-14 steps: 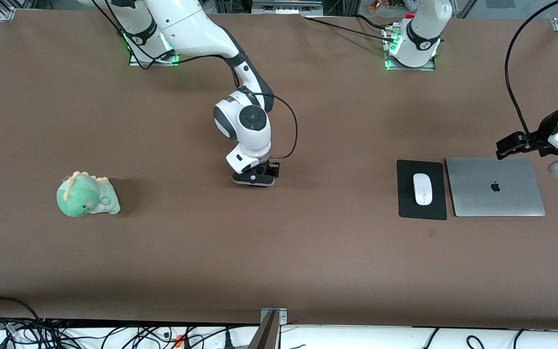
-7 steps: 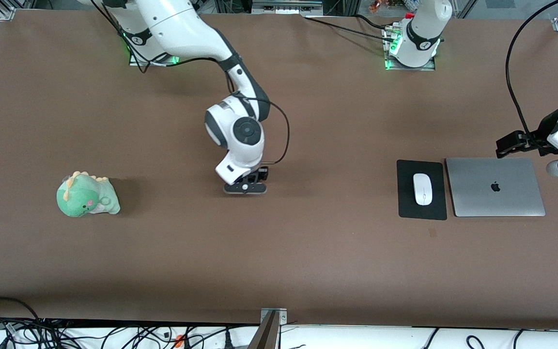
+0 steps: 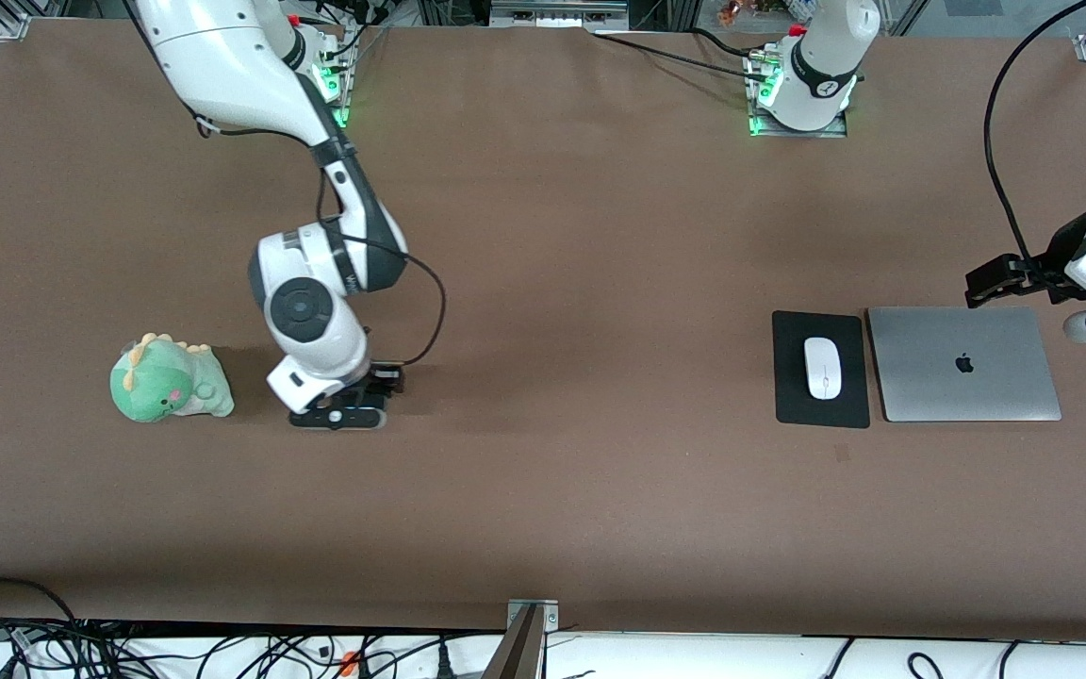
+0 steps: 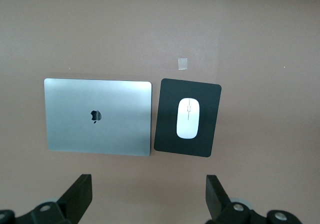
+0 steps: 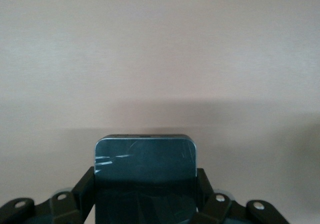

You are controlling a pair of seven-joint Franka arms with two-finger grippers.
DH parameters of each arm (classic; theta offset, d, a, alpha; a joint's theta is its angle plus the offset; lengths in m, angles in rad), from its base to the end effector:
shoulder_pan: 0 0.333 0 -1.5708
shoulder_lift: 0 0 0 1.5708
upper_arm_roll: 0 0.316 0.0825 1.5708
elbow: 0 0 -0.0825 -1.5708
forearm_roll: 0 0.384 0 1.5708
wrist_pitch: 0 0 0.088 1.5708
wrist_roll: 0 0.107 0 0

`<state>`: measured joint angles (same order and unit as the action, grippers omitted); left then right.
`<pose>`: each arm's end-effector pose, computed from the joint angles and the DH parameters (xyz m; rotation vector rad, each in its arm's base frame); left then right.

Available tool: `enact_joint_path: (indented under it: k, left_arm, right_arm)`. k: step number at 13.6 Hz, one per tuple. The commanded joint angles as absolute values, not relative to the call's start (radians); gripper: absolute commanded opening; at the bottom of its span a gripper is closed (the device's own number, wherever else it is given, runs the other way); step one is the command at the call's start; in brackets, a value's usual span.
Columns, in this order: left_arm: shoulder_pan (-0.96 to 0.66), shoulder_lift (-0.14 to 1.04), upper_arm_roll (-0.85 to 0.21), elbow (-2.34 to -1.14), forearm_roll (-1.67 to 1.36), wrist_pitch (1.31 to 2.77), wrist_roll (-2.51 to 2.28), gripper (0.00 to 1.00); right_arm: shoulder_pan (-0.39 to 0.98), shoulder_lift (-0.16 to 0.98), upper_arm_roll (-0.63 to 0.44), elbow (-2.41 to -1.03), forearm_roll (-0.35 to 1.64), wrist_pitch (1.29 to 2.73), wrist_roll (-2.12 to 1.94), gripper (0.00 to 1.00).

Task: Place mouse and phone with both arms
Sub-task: 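Carry the phone with the right gripper toward the green plush toy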

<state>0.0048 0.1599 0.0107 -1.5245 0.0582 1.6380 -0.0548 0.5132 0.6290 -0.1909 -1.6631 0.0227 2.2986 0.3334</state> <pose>0.6054 0.0148 0.5595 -3.0786 -0.1000 0.0696 0.6446 0.2317 0.2484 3.0570 0.0163 0.0722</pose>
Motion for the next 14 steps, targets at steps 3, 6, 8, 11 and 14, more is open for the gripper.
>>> enact_joint_path:
  k: [3,6,8,11,14]
  left_arm:
    - [0.009,0.161,0.006,-1.505,0.052,1.634,-0.032,1.0]
    - [0.006,0.164,0.005,-1.505,0.052,1.634,-0.047,1.0]
    - [0.003,0.169,0.005,-1.505,0.052,1.634,-0.051,1.0]
    - [0.006,0.17,0.006,-1.48,0.052,1.631,-0.051,1.0]
    - [0.012,0.167,0.009,-1.468,0.052,1.629,-0.038,1.0]
  right_arm:
    - [0.375,0.517,-0.173,-1.908,0.147,2.476,0.056,0.0]
    - [0.338,0.518,-0.173,-1.986,0.17,2.595,-0.043,0.0]
    - [0.331,0.526,-0.173,-2.02,0.184,2.663,-0.087,0.0]
    - [0.318,0.543,-0.173,-2.054,0.184,2.74,-0.121,0.0]
    - [0.314,0.548,-0.173,-2.059,0.184,2.74,-0.123,0.86]
